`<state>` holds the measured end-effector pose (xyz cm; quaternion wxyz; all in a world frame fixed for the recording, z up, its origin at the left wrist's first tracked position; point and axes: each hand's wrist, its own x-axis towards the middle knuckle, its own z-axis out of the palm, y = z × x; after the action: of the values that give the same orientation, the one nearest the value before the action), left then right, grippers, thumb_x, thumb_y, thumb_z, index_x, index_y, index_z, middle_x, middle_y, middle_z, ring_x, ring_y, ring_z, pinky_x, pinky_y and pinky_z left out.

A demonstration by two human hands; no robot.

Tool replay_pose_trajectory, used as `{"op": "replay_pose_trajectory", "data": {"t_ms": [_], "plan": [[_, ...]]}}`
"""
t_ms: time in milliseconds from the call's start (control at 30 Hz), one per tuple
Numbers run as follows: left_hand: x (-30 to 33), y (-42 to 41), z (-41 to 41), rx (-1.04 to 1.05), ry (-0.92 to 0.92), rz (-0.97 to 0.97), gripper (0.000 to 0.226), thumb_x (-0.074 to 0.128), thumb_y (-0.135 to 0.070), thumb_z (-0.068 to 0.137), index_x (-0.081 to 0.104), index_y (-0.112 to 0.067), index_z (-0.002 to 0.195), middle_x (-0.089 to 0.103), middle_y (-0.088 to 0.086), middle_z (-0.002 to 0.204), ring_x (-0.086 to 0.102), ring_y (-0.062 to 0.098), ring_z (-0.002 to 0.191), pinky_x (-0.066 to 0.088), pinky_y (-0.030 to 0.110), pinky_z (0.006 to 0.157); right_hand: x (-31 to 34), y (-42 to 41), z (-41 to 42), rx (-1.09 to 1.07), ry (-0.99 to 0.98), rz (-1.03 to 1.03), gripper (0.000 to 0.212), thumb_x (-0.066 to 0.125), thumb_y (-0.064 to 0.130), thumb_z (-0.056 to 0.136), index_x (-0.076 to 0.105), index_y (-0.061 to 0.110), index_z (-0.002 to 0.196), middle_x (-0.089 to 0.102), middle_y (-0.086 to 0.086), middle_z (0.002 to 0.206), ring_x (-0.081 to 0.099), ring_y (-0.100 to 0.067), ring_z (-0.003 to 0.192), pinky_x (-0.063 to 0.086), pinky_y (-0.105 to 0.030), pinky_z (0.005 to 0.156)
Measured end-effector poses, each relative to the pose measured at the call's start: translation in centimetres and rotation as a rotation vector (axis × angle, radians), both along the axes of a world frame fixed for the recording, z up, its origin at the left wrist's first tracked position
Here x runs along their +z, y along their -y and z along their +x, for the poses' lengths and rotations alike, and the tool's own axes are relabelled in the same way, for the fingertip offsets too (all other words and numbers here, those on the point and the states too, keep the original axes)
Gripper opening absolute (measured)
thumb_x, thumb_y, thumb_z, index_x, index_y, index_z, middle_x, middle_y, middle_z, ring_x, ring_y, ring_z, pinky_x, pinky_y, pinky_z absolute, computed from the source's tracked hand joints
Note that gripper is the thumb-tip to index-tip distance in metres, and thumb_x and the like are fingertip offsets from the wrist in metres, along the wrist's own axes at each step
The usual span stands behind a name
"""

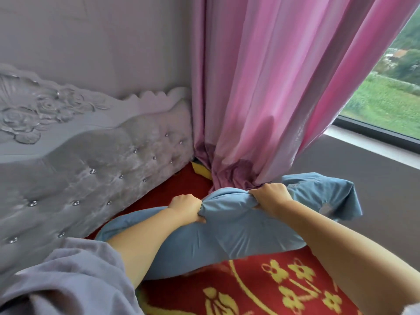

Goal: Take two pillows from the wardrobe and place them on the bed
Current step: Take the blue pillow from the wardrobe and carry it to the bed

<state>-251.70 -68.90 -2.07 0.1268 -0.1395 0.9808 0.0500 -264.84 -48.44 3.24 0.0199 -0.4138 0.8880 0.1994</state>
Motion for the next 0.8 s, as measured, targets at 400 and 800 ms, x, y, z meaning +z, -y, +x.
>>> {"op": "replay_pose_trajectory", "data": {"t_ms": [400,800], "plan": [[-1.8,6.0,-6.3,0.202,0.009,0.042,0.047,0.066,-0.058,0.072,0.063,-0.017,0.095,0.065,0.009,0.108,0.061,0.032,0.099,0.04,0.033,0.069,-0.6,9.5,-10.3,0.192,0.048,0.089,0.037,0.052,0.043,0.091,0.059,0.028,0.124,0.064,-0.003,0.122,0.061,-0.027,0.112,0.049,-0.036,0.085],[-5.5,4.9,-10.9,0.494,0.105,0.185,0.048,0.067,-0.059,0.069,0.059,-0.013,0.08,0.066,0.008,0.095,0.063,0.03,0.088,0.039,0.031,0.061,-4.6,15.3,-20.0,0.451,0.214,0.291,0.055,0.062,0.056,0.081,0.058,0.019,0.122,0.062,-0.005,0.121,0.058,-0.027,0.114,0.049,-0.039,0.087]]}}
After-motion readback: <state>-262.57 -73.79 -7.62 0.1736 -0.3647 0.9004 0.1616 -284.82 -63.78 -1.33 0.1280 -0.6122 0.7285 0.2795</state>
